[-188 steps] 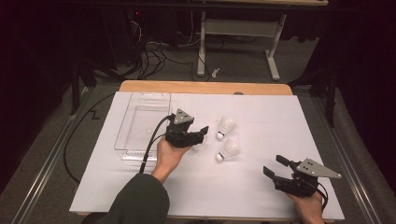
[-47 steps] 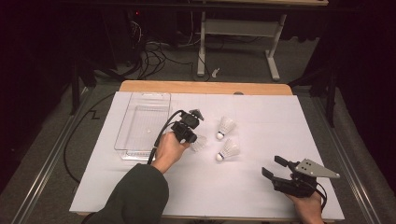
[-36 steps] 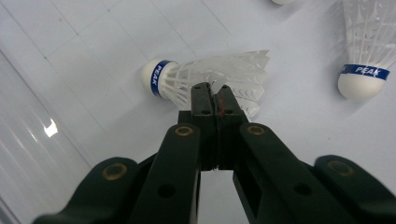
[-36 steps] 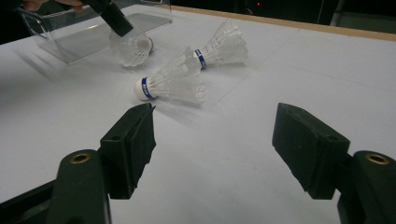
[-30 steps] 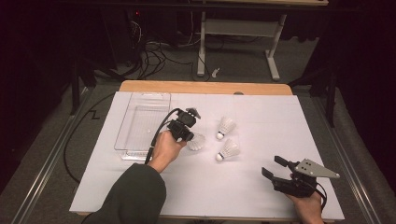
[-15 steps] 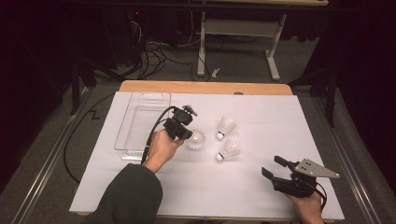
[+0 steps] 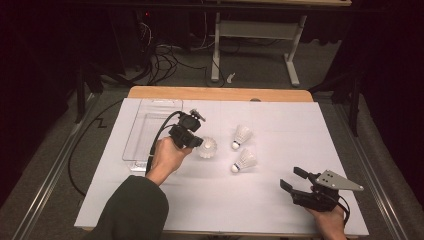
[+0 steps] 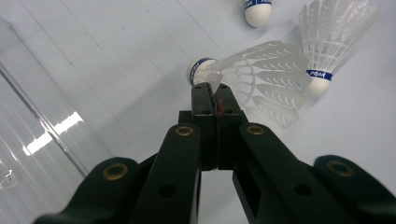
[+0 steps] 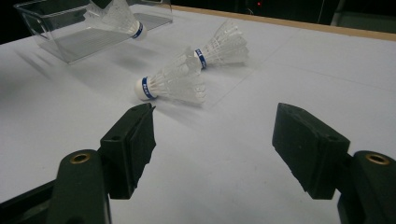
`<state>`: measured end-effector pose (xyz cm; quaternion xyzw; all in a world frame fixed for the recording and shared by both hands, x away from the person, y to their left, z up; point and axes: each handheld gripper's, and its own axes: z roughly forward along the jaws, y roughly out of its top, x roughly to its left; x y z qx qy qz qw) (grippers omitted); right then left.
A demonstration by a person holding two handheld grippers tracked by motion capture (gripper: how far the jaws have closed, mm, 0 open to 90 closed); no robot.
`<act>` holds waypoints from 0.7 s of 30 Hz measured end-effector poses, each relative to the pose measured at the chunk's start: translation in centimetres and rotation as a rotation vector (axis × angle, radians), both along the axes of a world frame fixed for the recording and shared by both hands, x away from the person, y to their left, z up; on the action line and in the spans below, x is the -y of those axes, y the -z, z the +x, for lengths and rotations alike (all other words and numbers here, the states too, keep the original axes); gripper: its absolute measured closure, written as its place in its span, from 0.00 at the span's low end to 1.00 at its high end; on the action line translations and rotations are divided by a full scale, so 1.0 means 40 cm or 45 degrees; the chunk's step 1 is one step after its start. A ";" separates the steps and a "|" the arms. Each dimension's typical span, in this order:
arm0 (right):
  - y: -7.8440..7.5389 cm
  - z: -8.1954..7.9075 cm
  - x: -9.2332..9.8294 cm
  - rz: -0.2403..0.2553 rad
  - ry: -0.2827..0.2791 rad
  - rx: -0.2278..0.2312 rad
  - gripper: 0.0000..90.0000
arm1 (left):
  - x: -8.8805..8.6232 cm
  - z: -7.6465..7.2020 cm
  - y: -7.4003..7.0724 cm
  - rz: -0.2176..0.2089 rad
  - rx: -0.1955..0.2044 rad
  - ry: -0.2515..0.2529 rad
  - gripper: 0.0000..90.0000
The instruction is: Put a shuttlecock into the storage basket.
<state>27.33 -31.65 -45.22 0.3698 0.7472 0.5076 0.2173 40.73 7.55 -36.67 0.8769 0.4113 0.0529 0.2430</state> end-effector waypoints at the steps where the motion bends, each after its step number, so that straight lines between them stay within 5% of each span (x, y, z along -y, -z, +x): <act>1: 0.000 0.000 0.000 0.000 0.000 0.000 0.33 | -0.003 -0.001 -0.002 -0.006 0.001 -0.002 1.00; 21: 0.000 0.000 -0.001 -0.001 -0.004 -0.002 0.33 | -0.068 -0.008 -0.037 -0.038 0.032 -0.045 1.00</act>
